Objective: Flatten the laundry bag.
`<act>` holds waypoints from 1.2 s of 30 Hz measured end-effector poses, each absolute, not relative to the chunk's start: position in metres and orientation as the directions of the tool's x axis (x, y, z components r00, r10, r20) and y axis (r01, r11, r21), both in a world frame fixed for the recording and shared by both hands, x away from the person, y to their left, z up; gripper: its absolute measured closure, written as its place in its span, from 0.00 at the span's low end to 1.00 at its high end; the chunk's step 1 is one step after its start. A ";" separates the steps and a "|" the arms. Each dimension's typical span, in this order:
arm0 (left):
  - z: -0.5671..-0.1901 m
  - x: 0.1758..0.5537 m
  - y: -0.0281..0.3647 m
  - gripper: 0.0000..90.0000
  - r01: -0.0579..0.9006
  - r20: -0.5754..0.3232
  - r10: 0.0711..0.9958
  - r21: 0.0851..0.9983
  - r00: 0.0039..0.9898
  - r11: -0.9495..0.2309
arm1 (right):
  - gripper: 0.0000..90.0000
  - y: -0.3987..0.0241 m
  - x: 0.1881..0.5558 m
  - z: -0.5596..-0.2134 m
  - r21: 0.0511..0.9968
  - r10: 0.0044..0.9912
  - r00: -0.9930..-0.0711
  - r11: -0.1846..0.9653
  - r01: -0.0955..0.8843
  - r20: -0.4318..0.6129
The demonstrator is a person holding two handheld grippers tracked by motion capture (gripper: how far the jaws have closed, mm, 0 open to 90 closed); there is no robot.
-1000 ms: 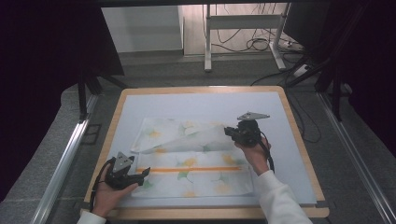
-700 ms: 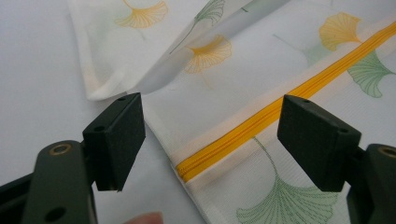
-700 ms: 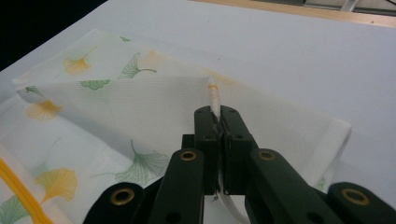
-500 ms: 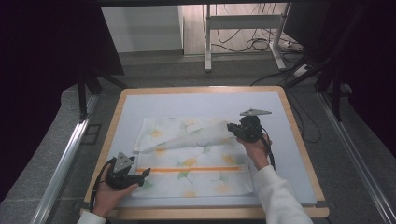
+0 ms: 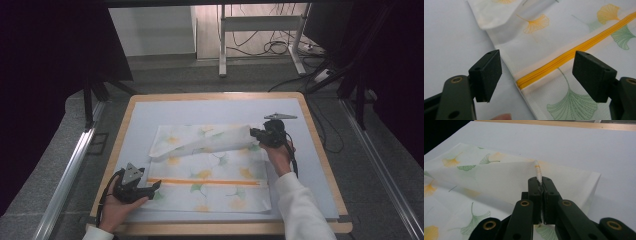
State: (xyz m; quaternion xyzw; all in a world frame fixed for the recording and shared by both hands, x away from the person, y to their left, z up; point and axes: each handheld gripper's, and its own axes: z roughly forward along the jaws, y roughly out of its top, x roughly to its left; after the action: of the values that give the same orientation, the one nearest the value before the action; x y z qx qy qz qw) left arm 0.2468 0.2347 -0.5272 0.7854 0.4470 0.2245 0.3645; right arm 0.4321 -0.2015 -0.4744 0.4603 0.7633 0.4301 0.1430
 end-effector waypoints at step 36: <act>-0.528 0.248 0.234 0.26 0.540 0.026 0.864 0.771 0.503 -0.337 | 0.66 -0.228 0.482 -0.500 0.813 0.897 -0.401 0.090 0.575 0.184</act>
State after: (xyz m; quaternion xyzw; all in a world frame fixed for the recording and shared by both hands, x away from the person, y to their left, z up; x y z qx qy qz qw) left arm 0.2481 0.2339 -0.5282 0.7869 0.4458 0.2226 0.3640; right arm 0.4823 -0.2282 -0.5001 0.5152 0.7147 0.4354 0.1848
